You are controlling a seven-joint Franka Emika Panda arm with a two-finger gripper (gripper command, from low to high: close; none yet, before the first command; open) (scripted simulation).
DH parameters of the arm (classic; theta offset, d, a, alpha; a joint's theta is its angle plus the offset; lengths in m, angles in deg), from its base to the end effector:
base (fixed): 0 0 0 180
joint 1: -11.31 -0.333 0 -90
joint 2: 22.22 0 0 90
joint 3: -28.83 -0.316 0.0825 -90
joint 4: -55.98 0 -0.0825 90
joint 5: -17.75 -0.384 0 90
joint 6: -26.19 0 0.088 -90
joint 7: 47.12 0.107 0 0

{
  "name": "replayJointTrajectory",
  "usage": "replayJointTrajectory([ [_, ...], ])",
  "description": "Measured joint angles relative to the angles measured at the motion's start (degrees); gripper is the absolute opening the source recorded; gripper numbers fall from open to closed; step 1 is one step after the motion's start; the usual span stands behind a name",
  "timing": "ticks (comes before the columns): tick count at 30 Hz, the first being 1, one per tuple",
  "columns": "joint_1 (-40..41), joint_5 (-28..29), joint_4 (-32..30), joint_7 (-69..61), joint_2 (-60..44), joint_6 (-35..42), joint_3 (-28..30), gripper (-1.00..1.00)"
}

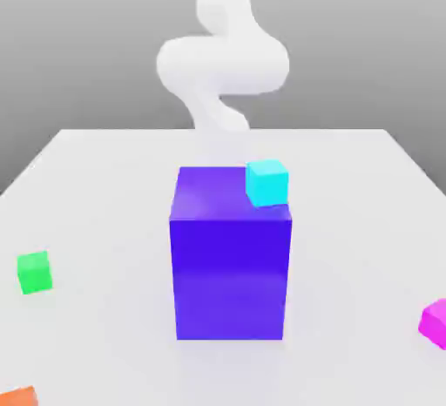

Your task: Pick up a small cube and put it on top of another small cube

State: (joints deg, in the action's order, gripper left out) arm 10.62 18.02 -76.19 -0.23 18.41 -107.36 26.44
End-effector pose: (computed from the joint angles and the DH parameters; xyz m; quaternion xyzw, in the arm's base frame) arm 0.3793 0.0259 0.6778 -0.8665 0.3473 -0.3316 0.1362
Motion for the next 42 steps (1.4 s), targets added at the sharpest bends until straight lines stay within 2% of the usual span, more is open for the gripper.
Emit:
replayJointTrajectory([
  [10,-3.1,3.0,-1.6,5.7,-20.9,-7.2,-10.3,0.00],
  [19,-8.9,9.6,-2.9,13.5,-39.8,-13.4,-17.8,0.00],
  [27,-16.7,15.0,-4.1,20.1,-56.8,-18.8,-19.5,0.00],
  [32,-22.3,20.8,-2.4,24.9,-67.2,-25.3,-14.6,0.00],
  [33,-23.2,21.7,-2.0,25.6,-68.7,-26.5,-13.5,-1.00],
  [39,-23.6,22.2,-1.8,26.0,-69.5,-27.1,-13.0,-1.00],
  [42,-21.7,19.7,-2.7,24.1,-65.8,-24.3,-15.5,-1.00],
])
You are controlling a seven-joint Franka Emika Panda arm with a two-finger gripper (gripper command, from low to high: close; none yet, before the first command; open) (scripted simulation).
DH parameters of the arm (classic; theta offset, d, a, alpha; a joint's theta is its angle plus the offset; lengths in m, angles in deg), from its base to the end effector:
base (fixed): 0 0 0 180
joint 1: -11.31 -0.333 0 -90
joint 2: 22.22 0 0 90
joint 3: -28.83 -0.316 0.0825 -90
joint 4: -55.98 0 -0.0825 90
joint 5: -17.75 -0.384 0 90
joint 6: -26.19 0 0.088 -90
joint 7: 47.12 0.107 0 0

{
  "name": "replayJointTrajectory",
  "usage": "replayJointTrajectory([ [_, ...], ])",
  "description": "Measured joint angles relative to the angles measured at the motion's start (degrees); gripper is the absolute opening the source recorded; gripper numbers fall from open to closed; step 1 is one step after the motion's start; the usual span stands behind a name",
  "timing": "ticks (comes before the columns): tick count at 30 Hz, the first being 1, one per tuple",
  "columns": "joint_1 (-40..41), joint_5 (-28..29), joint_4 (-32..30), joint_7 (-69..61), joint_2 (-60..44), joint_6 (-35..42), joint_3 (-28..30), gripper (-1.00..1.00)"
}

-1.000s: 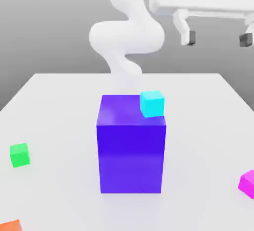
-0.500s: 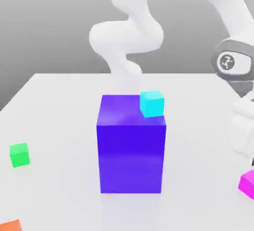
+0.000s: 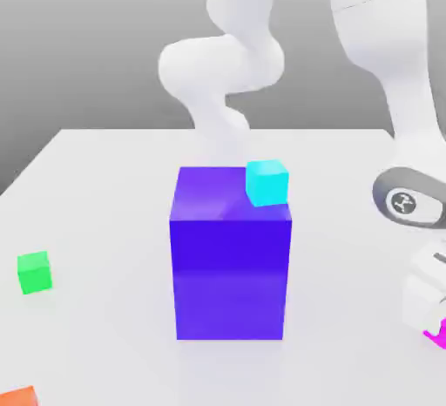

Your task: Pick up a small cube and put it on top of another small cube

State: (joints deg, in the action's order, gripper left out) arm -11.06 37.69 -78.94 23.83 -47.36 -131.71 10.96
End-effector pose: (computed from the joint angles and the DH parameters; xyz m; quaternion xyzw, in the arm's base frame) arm 0.3689 0.3434 0.1529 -0.9928 0.1197 0.0000 0.0015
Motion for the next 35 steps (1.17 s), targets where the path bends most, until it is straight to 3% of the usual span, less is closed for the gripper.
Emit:
replayJointTrajectory([
  [3,3.0,-4.1,-1.6,-3.4,5.6,3.8,-2.4,-1.00],
  [19,31.2,-11.6,-13.5,-19.1,19.2,4.2,18.3,-1.00],
  [26,60.3,-17.8,-18.3,-31.6,25.1,4.7,31.2,-1.00],
  [27,66.1,-19.5,-18.2,-33.9,24.1,3.8,31.5,-1.00],
  [31,66.2,-24.1,-17.8,-38.2,17.1,-2.7,27.5,-1.00],
  [32,66.5,-25.0,-17.7,-38.8,15.5,-4.2,26.9,1.00],
  [35,66.5,-25.0,-17.7,-38.8,15.5,-4.2,26.9,1.00],
])
